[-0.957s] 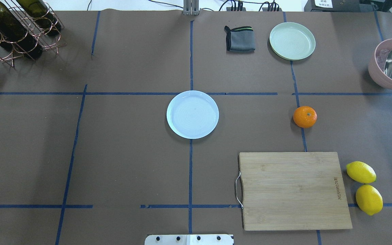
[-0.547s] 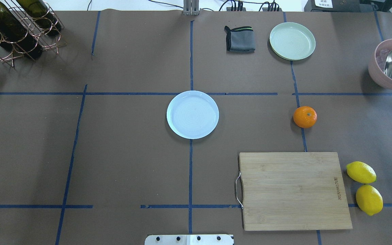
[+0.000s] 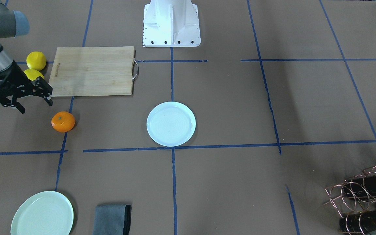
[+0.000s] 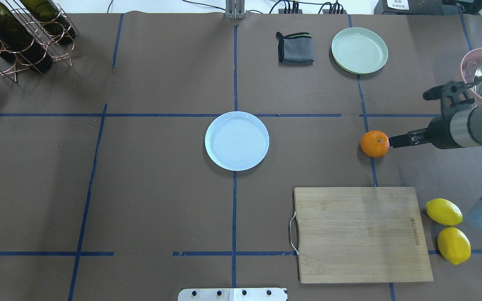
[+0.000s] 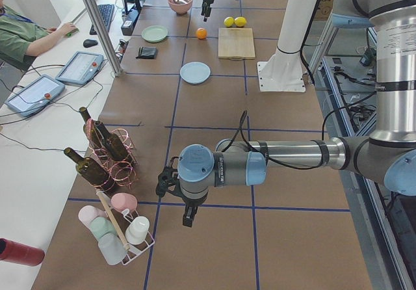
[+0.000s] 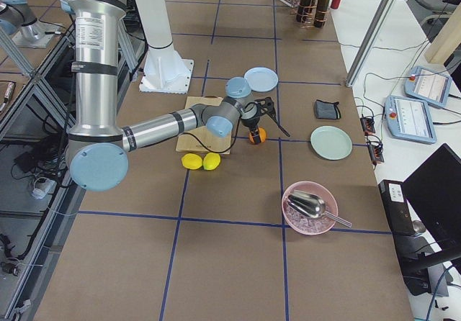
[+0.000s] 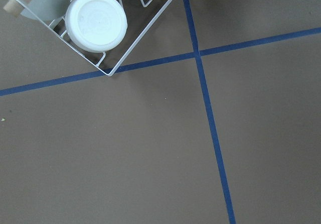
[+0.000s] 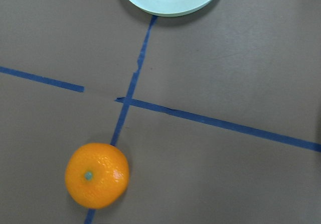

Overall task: Pick orange to plate
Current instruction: 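Reach the right gripper to the orange and grasp it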

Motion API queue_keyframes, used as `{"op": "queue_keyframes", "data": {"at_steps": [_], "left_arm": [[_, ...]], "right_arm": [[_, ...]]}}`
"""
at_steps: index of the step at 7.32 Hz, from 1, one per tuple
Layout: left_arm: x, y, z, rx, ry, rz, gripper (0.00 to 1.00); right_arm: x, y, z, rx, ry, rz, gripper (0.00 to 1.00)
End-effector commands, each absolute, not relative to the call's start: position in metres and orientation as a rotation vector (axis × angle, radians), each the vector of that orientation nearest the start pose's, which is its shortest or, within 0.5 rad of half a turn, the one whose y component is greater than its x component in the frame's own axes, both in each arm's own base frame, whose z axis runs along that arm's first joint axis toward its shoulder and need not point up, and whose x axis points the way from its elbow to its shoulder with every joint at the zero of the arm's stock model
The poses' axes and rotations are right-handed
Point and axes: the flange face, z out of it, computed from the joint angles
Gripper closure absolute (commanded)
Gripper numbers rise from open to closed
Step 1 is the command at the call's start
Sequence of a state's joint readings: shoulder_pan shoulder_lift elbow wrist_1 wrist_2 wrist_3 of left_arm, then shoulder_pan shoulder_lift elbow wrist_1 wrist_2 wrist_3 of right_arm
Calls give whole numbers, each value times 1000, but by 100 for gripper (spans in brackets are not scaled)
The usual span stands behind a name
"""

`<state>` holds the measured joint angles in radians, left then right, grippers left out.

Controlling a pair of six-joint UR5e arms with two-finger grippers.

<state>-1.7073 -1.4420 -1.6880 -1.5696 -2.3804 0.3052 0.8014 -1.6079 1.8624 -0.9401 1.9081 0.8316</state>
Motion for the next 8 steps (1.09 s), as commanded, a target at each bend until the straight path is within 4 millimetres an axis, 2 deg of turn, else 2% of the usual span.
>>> {"op": "queue_keyframes", "data": {"at_steps": [1,3,6,8], "left_arm": [[-120,-424,659,168,793,155,0],[-120,-424,659,168,793,155,0],[-120,-424,658,168,795,155,0],[-120,-424,658,169,795,156,0]], "right_arm": [[-318,-420,474,404,-812,-101,0],[-332,-433,483,410,-786,-93,0],[-345,-439,478,411,-790,-99,0],[-350,-443,489,408,-771,-94,0]]}}
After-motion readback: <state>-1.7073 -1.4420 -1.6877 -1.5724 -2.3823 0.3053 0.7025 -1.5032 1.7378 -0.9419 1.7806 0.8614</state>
